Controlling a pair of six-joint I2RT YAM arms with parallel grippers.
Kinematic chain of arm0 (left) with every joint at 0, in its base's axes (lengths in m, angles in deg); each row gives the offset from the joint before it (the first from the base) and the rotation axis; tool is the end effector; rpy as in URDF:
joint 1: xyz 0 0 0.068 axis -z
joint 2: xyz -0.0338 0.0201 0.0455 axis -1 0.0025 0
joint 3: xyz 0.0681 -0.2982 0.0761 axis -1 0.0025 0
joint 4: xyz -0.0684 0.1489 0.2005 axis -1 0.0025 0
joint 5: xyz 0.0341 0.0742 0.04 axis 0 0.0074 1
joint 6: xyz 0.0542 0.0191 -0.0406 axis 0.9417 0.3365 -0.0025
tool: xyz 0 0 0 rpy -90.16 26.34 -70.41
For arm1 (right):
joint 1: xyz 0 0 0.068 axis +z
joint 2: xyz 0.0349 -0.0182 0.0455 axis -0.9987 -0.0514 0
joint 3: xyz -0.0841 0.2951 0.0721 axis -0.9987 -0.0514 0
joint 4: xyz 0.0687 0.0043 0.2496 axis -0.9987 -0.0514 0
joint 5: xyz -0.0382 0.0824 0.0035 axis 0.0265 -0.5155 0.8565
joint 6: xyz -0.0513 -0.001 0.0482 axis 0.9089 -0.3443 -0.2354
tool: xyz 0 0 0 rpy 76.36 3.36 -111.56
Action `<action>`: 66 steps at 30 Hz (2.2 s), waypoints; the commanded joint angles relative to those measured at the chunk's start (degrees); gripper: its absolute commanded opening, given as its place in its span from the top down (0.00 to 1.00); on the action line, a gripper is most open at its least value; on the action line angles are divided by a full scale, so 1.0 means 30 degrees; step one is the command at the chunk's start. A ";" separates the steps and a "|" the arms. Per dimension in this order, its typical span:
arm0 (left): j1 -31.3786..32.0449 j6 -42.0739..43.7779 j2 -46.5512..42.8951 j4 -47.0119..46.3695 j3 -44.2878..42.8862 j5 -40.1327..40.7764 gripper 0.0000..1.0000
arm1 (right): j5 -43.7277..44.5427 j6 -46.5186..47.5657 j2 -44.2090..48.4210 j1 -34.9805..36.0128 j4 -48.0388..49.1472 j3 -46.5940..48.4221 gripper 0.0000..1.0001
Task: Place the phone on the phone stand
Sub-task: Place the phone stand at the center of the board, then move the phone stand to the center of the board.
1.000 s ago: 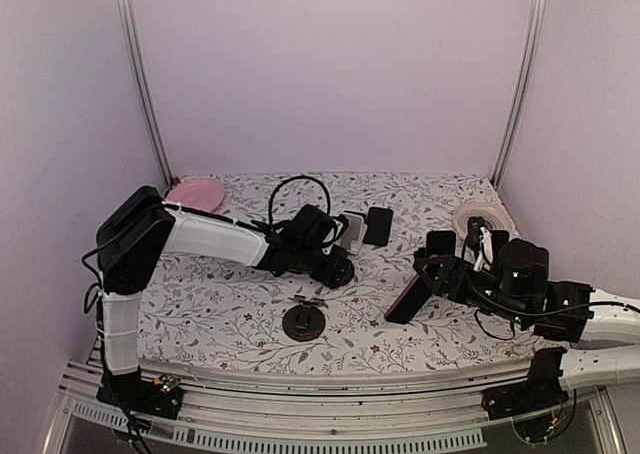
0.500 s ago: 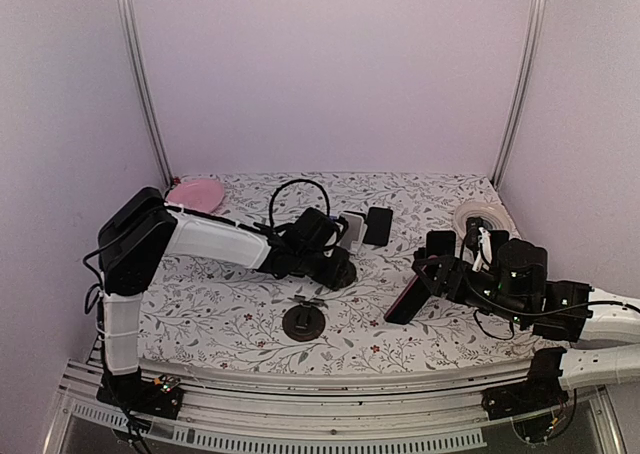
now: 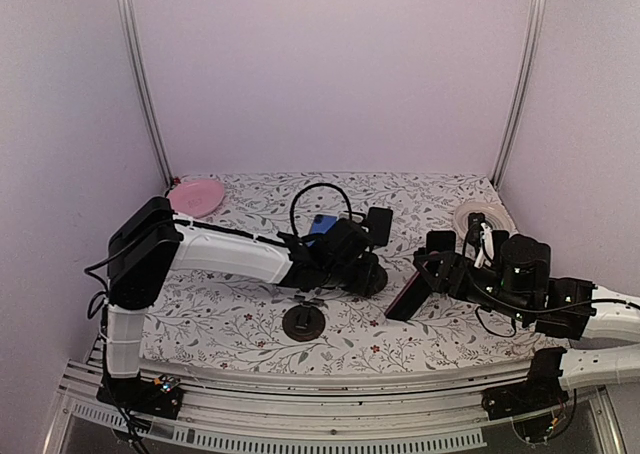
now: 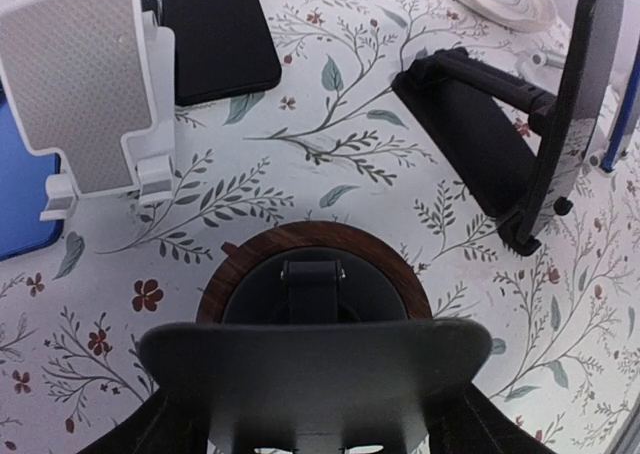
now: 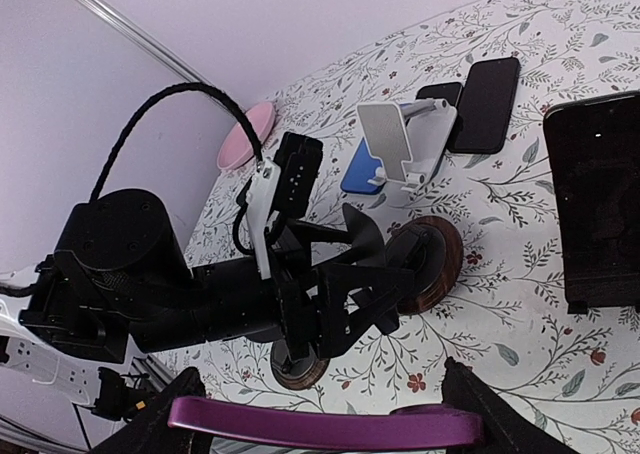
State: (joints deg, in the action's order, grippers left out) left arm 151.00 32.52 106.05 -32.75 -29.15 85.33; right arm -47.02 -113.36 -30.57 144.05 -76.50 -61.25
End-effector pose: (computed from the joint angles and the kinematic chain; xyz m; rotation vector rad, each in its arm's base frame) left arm 0.2529 -0.4280 0.1886 0.4931 2.3164 -0.4928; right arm 0.1062 0.1346 0.2776 0.0418 2.0194 0.9599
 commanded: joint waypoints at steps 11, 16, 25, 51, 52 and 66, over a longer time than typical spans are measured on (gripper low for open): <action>0.0091 -0.2026 0.1767 -0.0553 -0.2250 0.1030 0.33 | 0.0708 0.0160 0.1033 0.0068 -0.0288 0.0690 0.96; 0.0096 -0.1950 0.1387 -0.0773 -0.1932 0.0823 0.11 | 0.0764 0.0160 0.1140 0.0075 -0.0469 0.0744 0.96; -0.0104 -0.1328 -0.1682 -0.2236 0.1551 0.0596 0.06 | 0.0991 0.0175 0.1464 0.0073 -0.0921 0.0742 0.96; -0.1248 0.2211 -0.0499 -0.0205 0.2875 -0.0272 0.85 | 0.1683 0.0277 0.2641 0.0073 -0.2056 0.0872 0.96; -0.1210 0.2157 -0.0360 -0.0222 0.2808 -0.0321 0.85 | 0.1694 0.0277 0.2677 0.0075 -0.2121 0.0874 0.96; 0.0257 0.1711 0.0308 -0.0277 0.2351 -0.0818 0.89 | 0.1723 0.0386 0.2536 0.0075 -0.2177 0.0990 0.96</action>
State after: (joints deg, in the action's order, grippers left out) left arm 150.19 38.14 105.33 -33.64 -20.40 84.13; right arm -42.82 -112.73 -23.29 144.05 -85.26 -61.14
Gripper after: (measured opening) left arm 0.115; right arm 0.751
